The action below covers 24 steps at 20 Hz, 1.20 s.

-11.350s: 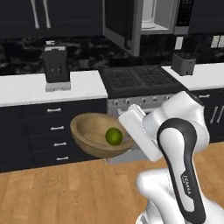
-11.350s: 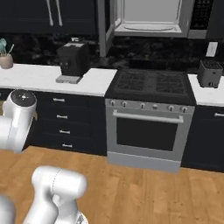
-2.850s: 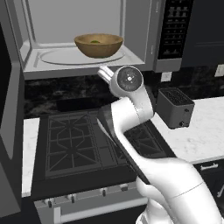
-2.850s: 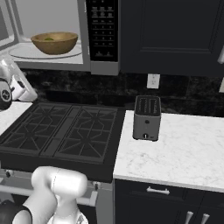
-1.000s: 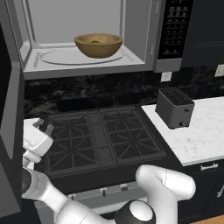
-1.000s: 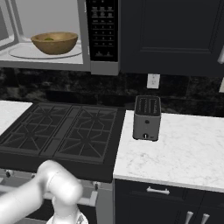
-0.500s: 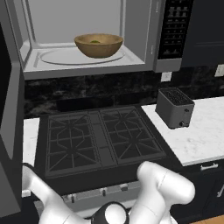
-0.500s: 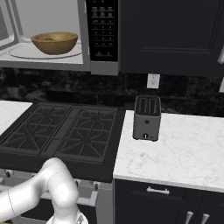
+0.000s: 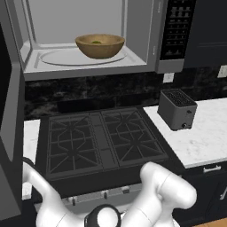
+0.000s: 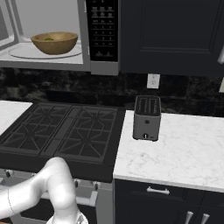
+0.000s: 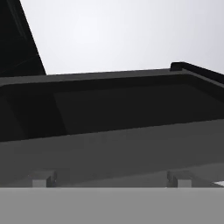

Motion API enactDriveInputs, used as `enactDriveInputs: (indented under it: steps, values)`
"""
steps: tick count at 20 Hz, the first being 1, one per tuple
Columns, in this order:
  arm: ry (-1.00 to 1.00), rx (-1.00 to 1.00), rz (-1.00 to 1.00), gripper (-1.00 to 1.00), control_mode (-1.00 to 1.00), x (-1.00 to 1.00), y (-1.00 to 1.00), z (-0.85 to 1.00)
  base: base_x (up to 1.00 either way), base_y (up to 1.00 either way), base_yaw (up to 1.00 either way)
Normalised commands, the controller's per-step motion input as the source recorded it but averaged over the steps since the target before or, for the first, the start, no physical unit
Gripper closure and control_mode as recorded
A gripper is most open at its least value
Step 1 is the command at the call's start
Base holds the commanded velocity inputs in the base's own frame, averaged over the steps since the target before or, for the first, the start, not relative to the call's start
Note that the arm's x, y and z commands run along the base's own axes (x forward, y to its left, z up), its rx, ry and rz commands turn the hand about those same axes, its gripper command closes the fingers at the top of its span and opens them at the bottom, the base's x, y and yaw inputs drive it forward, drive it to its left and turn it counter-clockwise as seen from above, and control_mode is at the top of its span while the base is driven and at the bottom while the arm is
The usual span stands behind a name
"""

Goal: Pick the lime from the sink and place it in the bowl. Then pick the bowl and place it in the microwave. Then close the microwave door and press the start button.

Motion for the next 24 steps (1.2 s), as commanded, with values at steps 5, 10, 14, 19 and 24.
enactDriveInputs:
  steps: [5,10,14,19,24]
  values:
    - [-0.13,-0.03,-0.03,-1.00,-1.00,-0.29,0.01,0.41,0.00,0.00,0.00]
    - [-0.09,0.00,-0.04,-1.00,-1.00,-0.47,-0.06,0.34,0.00,0.00,0.00]
    - [-0.07,0.04,0.00,-1.00,-1.00,-0.71,-0.58,0.18,0.00,0.00,0.00]
    - [-0.03,0.12,0.00,-1.00,-1.00,-0.69,-0.90,0.23,0.00,0.00,0.00]
    - [0.00,0.13,0.00,-1.00,-1.00,-0.58,-0.96,0.36,0.00,0.00,0.00]
